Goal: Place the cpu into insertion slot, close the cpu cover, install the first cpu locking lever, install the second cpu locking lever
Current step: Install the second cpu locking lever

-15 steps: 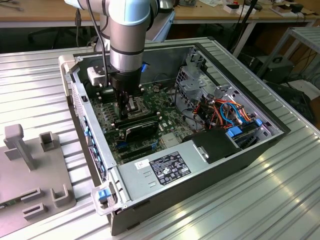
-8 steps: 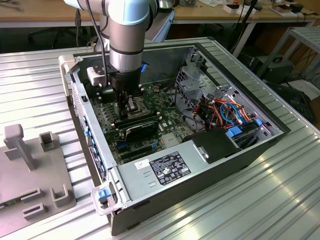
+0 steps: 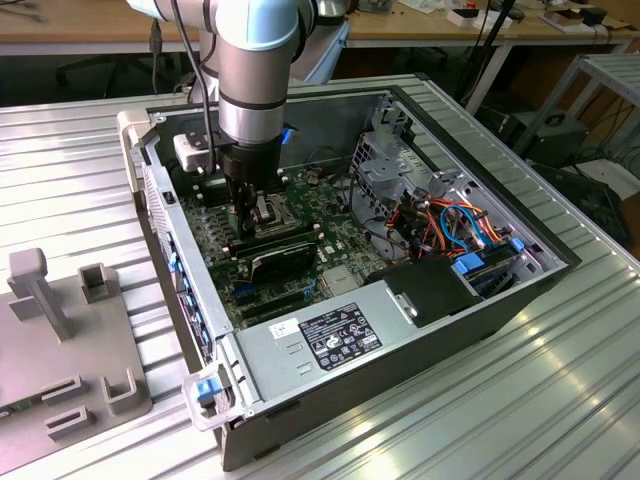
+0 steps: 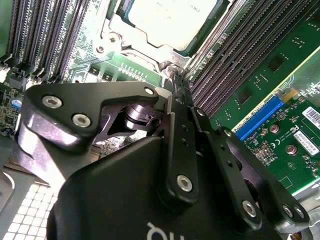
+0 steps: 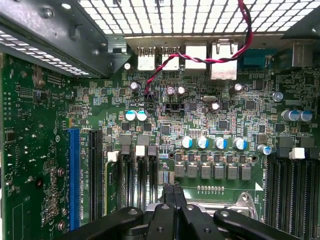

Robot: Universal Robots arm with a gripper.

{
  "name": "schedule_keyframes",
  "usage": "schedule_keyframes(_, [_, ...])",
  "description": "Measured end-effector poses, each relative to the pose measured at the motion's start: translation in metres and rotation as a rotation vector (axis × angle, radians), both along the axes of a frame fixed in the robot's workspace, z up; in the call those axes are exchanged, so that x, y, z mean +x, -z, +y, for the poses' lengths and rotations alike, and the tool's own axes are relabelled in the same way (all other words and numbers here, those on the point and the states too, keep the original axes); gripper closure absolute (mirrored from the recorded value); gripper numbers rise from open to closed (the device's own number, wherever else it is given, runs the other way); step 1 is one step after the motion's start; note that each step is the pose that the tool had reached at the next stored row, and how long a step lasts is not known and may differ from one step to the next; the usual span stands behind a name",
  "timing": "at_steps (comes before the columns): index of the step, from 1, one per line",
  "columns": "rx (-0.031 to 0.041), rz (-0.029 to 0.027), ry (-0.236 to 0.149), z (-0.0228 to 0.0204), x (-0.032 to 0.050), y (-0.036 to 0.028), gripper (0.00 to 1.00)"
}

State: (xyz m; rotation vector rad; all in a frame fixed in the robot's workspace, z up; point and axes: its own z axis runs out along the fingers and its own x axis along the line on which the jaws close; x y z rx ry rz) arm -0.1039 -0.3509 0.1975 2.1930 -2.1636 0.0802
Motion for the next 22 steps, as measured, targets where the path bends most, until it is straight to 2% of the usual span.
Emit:
schedule_keyframes(1, [-0.0017,0.0013,0.000,0.0005,0.0004,-0.0011,0.89])
schedule_keyframes(7, [0.0012,-0.0029,0.000,0.0015,0.0007,-0.0065,0.89])
schedule_keyframes(9, [-0.0023,-0.0023,0.000,0.0016,0.0007,-0.0091,0.89])
schedule_keyframes(14, [-0.0035,-0.0019,0.000,0.0015,-0.0018,-0.0090,0.89])
schedule_keyframes(22, [-0.0035,-0.0018,0.000,0.0015,-0.0033,-0.0053,0.89])
